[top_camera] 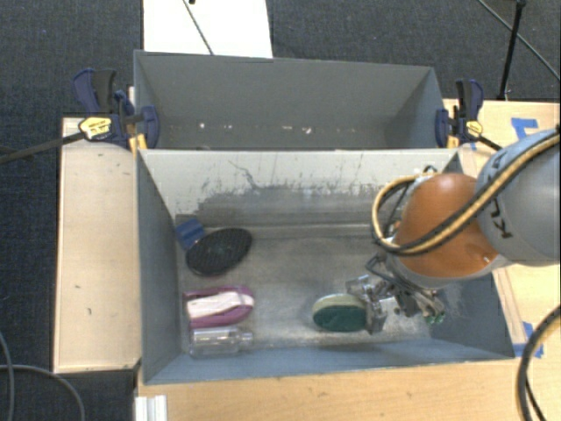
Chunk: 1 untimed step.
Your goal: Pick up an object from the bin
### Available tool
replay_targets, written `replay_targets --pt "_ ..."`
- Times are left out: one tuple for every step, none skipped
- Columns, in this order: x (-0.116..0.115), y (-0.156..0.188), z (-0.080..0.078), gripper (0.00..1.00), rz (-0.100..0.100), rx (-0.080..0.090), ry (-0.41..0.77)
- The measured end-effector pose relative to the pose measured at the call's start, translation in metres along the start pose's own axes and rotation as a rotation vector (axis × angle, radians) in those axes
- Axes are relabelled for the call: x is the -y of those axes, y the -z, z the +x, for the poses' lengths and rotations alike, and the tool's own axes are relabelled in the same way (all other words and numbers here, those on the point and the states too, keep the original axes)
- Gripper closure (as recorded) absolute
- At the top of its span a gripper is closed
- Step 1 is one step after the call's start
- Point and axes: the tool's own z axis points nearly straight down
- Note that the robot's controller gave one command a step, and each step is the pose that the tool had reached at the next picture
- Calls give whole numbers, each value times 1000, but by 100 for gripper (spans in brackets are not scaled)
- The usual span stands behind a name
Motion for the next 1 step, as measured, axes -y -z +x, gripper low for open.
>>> replay_targets --pt "3 195 -13 100 3 8 12"
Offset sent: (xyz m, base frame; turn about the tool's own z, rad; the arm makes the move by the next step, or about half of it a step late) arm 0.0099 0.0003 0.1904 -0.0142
